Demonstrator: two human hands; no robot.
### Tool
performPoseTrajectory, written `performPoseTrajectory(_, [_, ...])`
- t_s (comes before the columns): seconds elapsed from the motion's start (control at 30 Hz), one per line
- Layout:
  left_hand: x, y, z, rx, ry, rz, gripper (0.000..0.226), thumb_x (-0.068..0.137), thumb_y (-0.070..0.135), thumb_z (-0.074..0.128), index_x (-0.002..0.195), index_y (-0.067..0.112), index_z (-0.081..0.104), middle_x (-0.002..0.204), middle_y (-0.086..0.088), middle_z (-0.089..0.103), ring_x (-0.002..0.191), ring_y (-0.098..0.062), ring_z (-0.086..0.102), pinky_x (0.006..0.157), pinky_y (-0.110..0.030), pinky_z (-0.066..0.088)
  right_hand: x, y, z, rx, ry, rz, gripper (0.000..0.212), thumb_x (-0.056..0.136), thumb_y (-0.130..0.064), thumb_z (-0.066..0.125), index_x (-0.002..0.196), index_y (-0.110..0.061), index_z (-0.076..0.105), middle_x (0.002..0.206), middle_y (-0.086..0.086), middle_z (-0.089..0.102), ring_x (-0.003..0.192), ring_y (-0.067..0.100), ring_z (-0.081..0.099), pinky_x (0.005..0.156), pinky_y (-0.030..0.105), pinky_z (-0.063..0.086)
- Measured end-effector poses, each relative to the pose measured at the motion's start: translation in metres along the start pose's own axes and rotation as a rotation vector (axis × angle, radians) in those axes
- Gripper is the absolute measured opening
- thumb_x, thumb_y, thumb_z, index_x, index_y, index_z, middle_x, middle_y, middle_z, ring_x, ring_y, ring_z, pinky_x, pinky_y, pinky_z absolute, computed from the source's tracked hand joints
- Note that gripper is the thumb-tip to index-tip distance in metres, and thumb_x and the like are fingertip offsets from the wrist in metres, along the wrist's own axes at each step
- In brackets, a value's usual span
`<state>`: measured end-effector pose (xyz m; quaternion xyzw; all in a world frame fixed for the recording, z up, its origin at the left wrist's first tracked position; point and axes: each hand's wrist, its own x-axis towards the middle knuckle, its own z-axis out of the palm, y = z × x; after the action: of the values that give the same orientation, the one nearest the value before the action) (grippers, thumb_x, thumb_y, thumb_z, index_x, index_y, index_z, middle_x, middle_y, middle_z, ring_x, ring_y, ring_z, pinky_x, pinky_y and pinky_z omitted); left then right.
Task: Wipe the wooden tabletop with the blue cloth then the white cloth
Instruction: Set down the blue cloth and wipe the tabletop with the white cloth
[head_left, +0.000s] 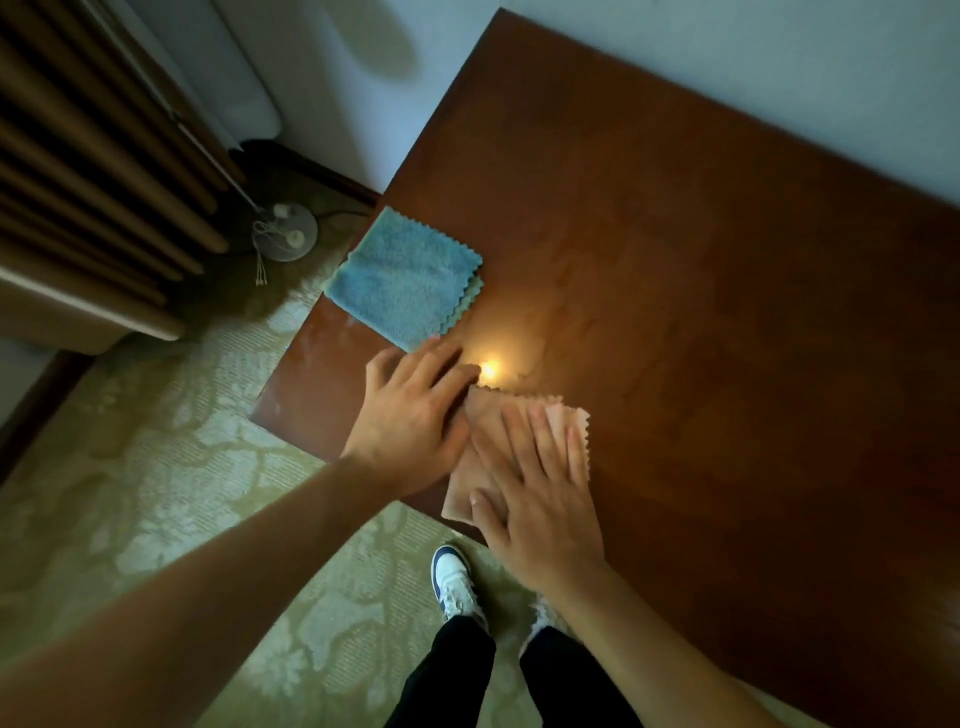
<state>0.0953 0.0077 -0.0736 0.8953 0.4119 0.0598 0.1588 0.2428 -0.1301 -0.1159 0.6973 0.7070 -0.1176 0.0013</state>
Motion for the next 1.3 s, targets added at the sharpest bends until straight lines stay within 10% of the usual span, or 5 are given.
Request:
performPoseTrajectory(0.33, [0.085, -0.062, 0.0, 0.277, -0.32, -0.143, 0.071, 0.099, 0.063, 0.009, 0.16, 0.033, -0.011, 0.168, -0.005, -0.016, 0.154, -0.03, -0.018, 0.12, -0.051, -0.016, 0.005, -0.014, 0.008, 0.019, 0.066, 0.02, 0.066, 0.097, -0.055, 0.043, 0.158, -0.031, 0.036, 0.169, 0.009, 0.024, 0.157, 0.035, 0.018, 0.12, 0.066, 0.022])
performPoseTrajectory(0.73, [0.096, -0.052, 0.005, 0.158, -0.416, -0.259, 0.085, 0.089, 0.082, 0.011, 0.154, 0.039, -0.024, 0.162, 0.002, -0.034, 0.146, -0.027, -0.038, 0.113, -0.051, -0.027, 0.066, -0.12, -0.006, 0.182, -0.092, 0.049, 0.059, 0.094, -0.054, 0.052, 0.149, -0.032, 0.051, 0.164, 0.006, 0.037, 0.156, 0.033, 0.024, 0.12, 0.06, 0.015])
performPoseTrajectory(0.9, [0.097, -0.053, 0.006, 0.114, -0.426, -0.249, 0.093, 0.082, 0.086, 0.007, 0.155, 0.037, -0.022, 0.163, 0.0, -0.033, 0.147, -0.03, -0.036, 0.116, -0.056, -0.024, 0.099, -0.156, -0.004, 0.276, -0.002, 0.16, 0.05, 0.09, -0.045, 0.044, 0.115, -0.015, 0.074, 0.128, 0.012, 0.068, 0.14, 0.037, 0.038, 0.122, 0.065, 0.022])
performPoseTrajectory(1.3, [0.102, -0.06, 0.0, 0.013, -0.5, -0.158, 0.087, 0.092, 0.079, 0.018, 0.158, 0.034, -0.016, 0.163, -0.004, -0.032, 0.146, -0.033, -0.036, 0.114, -0.06, -0.023, 0.122, -0.183, -0.002, 0.164, 0.176, 0.41, 0.053, 0.084, -0.045, 0.045, 0.107, -0.008, 0.074, 0.119, 0.014, 0.069, 0.135, 0.038, 0.039, 0.113, 0.068, 0.037])
